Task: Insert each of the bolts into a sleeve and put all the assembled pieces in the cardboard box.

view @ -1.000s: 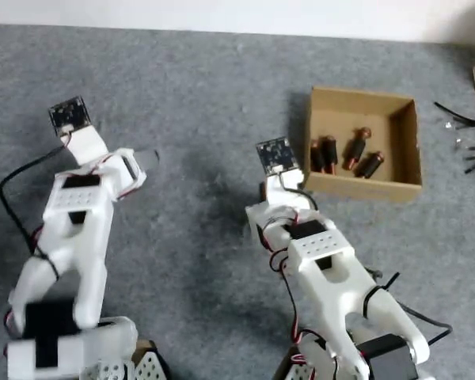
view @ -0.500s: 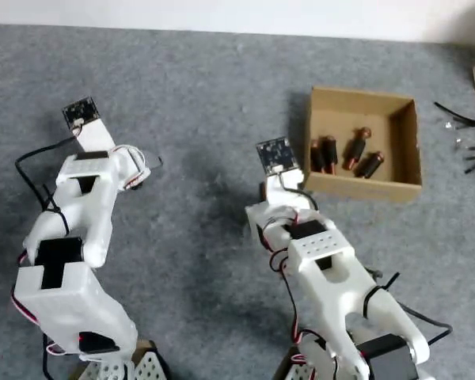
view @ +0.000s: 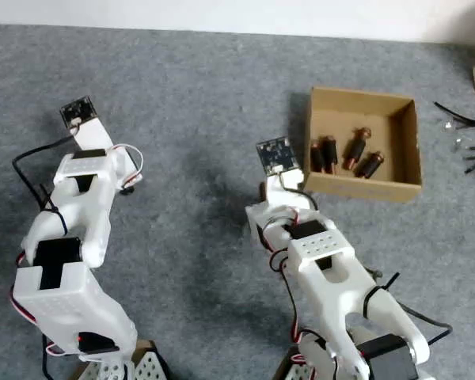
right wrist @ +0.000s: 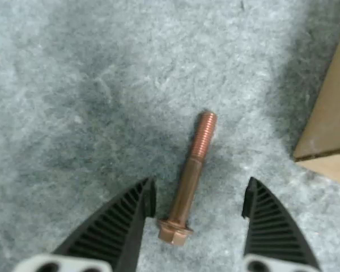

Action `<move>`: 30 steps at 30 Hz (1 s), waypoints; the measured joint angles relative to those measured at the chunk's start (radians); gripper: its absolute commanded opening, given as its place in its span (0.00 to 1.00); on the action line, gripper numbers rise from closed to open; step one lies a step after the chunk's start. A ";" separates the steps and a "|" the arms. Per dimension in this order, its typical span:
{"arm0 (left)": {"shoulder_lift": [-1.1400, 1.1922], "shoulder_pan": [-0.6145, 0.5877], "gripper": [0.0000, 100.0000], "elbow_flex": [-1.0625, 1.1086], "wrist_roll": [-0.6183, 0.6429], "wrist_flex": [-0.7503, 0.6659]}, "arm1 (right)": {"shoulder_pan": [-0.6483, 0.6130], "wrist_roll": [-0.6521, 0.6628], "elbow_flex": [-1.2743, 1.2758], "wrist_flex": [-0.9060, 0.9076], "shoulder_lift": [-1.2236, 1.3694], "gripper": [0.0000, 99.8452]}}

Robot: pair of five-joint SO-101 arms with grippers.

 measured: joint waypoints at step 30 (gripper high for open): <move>0.000 0.000 0.01 0.000 0.003 0.000 | -0.100 0.003 -0.149 0.147 0.255 0.14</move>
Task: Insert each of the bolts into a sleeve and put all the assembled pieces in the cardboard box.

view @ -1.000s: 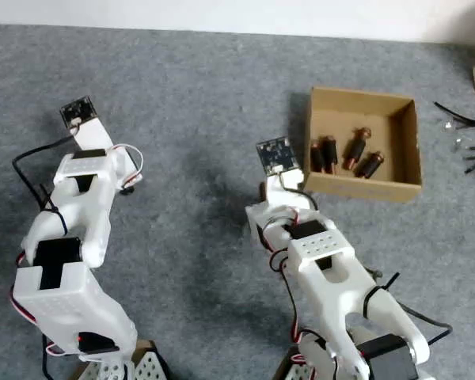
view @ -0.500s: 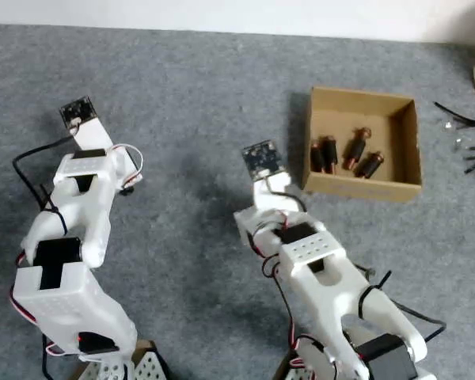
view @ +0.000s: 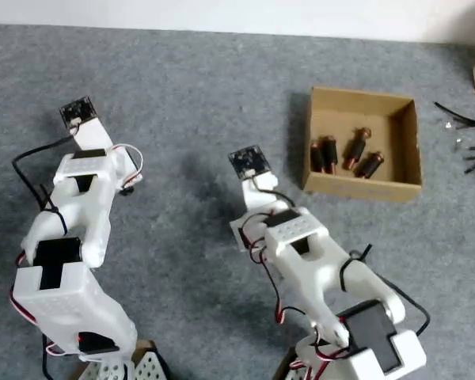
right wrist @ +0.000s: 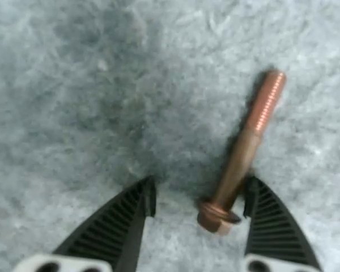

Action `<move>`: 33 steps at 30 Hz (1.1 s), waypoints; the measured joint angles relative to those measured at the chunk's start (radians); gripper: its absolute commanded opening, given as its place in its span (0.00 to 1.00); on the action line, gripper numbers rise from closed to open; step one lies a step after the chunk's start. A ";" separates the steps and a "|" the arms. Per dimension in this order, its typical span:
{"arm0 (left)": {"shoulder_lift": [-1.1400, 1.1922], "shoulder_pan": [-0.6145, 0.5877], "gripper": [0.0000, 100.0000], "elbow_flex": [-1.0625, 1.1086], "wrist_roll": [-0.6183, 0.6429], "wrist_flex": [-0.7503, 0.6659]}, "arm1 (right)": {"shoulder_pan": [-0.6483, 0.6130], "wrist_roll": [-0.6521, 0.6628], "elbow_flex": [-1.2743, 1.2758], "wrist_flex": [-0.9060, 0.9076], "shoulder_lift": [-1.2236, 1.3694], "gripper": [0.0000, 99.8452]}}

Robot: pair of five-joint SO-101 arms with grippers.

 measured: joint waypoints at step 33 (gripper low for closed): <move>0.000 0.000 0.01 0.000 0.000 0.000 | -0.261 0.135 -0.195 0.091 0.095 0.00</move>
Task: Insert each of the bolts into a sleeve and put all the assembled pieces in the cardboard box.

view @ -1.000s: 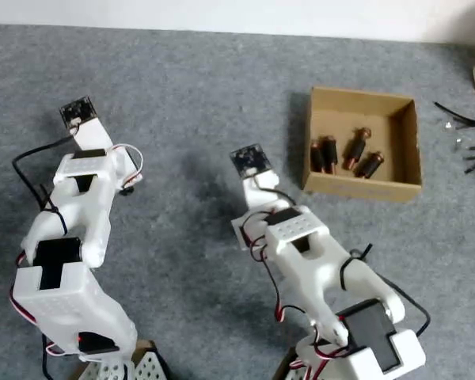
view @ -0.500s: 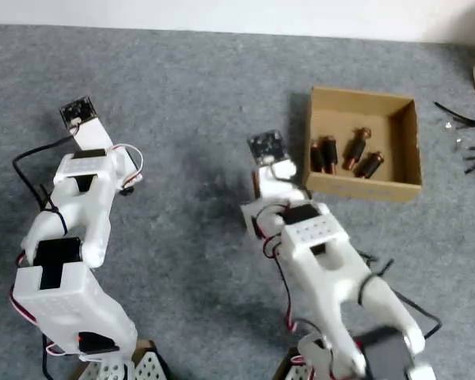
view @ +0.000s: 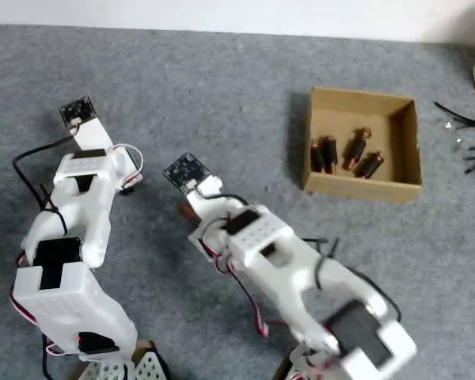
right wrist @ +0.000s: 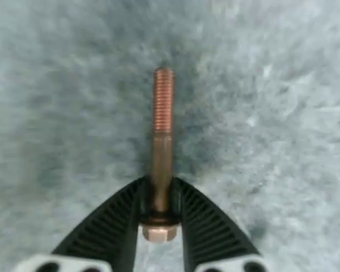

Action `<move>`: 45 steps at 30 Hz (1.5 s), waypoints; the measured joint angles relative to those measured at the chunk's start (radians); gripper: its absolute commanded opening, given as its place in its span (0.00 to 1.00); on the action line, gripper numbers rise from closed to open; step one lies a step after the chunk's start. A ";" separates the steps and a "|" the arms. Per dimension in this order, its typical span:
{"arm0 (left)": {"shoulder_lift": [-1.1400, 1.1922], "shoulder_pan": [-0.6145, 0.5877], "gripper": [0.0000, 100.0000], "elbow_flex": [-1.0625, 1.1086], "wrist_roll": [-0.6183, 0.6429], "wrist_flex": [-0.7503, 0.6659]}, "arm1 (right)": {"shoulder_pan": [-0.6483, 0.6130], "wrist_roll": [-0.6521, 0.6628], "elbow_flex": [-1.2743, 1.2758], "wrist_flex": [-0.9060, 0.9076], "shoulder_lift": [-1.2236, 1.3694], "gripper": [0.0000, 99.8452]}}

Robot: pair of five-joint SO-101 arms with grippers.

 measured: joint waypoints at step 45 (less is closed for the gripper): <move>-0.158 0.618 0.01 0.025 -0.008 0.107 | 0.493 -0.043 0.649 -0.192 -0.726 0.17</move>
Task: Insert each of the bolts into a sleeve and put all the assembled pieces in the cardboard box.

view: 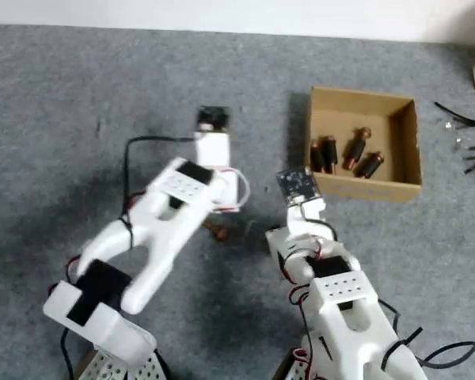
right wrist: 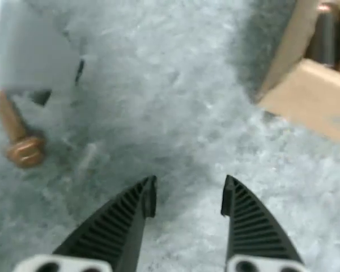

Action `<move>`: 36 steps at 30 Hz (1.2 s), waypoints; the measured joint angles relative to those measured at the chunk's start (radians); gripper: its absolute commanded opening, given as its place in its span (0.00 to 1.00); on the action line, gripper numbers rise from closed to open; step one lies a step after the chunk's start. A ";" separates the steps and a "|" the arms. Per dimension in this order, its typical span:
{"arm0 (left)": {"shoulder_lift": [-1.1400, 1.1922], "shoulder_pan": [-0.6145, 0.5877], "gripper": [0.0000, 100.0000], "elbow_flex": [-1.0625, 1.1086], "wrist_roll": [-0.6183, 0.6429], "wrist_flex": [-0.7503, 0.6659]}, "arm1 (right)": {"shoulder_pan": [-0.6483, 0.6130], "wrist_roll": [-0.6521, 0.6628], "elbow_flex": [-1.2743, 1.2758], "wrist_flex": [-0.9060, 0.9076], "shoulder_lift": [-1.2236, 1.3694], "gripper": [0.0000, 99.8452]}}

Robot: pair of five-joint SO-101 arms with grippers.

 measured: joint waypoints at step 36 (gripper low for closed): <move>0.006 -0.238 0.02 -0.150 0.057 0.396 | 0.130 -0.120 0.000 -0.029 -0.009 0.17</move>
